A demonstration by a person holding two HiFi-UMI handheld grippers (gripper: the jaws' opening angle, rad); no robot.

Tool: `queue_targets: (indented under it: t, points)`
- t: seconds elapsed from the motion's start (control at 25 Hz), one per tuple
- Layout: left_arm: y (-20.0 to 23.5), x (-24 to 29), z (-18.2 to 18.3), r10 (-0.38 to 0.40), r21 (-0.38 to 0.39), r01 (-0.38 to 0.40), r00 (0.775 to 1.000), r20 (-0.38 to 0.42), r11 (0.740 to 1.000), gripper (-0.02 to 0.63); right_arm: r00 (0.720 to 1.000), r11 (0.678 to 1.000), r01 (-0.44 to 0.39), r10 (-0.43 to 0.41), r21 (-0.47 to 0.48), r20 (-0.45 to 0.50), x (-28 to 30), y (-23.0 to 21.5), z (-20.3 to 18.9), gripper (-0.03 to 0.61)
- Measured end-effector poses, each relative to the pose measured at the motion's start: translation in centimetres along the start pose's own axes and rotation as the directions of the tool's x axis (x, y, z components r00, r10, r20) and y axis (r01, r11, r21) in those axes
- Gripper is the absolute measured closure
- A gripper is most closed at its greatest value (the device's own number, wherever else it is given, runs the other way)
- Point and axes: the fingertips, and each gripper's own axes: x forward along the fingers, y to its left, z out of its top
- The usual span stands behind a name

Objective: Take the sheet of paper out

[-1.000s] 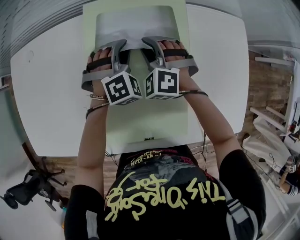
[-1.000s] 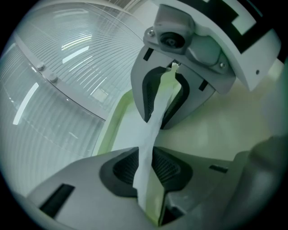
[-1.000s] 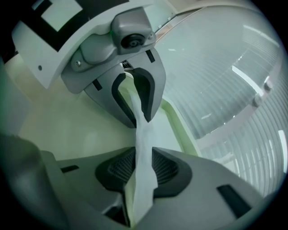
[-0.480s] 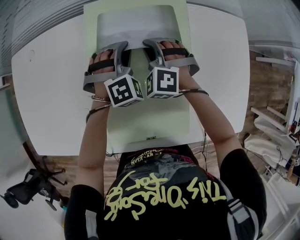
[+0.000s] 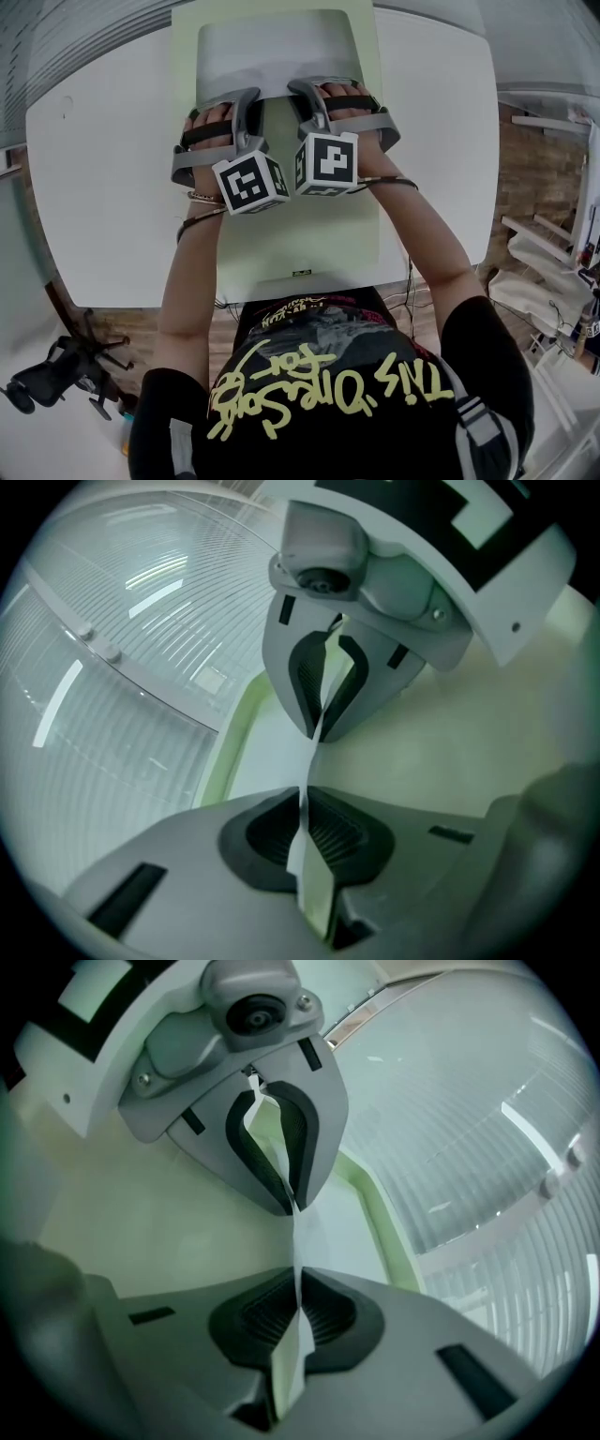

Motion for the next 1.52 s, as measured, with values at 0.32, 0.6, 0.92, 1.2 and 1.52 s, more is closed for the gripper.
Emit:
queue_targets:
  t: [0.32, 0.6, 0.92, 1.2, 1.52]
  points:
    - [0.4, -1.0, 0.1, 0.026, -0.011, -0.026, 1.0, 0.002, 1.0, 0.606, 1.0, 1.0, 0.02, -0.02, -0.004, 0.016, -1.1, -0.4, 0.6, 0.568]
    - [0.6, -1.7, 0.3, 0.039, -0.002, -0.039, 0.999, 0.005, 0.999, 0.607, 0.999, 0.999, 0.039, -0.039, -0.007, 0.022, -2.0, -0.5, 0.8, 0.568]
    - [1.0, -3.3, 1.1, 0.069, 0.019, -0.069, 0.998, 0.009, 0.997, 0.607, 0.998, 0.998, 0.058, -0.058, 0.001, 0.033, -3.7, -0.5, 1.0, 0.568]
    - [1.1, -4.5, 0.8, 0.081, 0.018, -0.082, 0.997, 0.009, 0.997, 0.607, 0.997, 0.997, 0.074, -0.074, 0.006, 0.039, -4.8, -0.6, 2.0, 0.568]
    - [1.3, -5.5, 1.4, 0.098, 0.013, -0.098, 0.995, 0.015, 0.995, 0.607, 0.994, 0.996, 0.093, -0.094, 0.017, 0.051, -6.1, -1.1, 2.1, 0.568]
